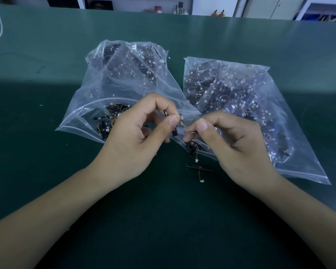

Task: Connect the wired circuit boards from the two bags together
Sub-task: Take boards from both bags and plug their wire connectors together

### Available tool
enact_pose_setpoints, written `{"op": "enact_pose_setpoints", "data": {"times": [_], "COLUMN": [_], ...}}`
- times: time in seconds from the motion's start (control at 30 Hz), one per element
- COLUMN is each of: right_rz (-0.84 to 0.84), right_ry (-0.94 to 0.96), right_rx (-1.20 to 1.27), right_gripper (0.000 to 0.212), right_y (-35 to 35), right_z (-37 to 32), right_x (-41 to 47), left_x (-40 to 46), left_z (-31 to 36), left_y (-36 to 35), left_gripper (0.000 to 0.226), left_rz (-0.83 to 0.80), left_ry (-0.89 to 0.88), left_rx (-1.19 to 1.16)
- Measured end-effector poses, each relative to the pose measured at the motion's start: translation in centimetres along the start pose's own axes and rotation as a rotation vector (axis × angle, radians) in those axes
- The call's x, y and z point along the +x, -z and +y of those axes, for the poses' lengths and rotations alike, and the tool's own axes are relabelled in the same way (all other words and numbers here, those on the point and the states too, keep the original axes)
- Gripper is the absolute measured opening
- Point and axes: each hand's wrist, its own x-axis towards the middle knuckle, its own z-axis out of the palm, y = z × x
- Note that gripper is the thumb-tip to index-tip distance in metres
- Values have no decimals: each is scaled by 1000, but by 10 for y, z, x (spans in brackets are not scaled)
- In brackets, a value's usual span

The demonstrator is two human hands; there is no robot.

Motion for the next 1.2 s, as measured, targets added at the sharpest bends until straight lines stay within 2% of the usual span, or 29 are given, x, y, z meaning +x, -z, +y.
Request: {"op": "enact_pose_setpoints", "data": {"times": [0.07, 0.13, 0.4, 0.53, 0.8, 0.9, 1.0, 1.2], "right_rz": [-1, 22, 129, 163, 166, 163, 163, 113], "right_ry": [-60, -100, -176, -117, 151, 202, 122, -60], "right_rx": [114, 194, 284, 215, -101, -178, -136, 34], "right_gripper": [6, 16, 20, 22, 37, 34, 32, 31], "right_y": [-3, -6, -3, -3, -4, -3, -5, -6], "right_z": [0, 0, 2, 0, -2, -1, -2, -5], "right_x": [0, 1, 6, 4, 0, 1, -1, 1], "left_x": [0, 0, 1, 0, 0, -1, -2, -3], "left_z": [0, 2, 1, 0, 4, 5, 4, 3], "left_y": [0, 0, -1, -3, -4, -6, -6, -6], "left_gripper": [3, 3, 4, 5, 8, 8, 7, 5], "left_rz": [8, 15, 19, 13, 11, -5, -33, -68], "left_ry": [-2, -10, -39, -12, -11, 42, 74, 33], "left_rx": [-5, -4, 51, 71, 65, 12, -28, -5]}}
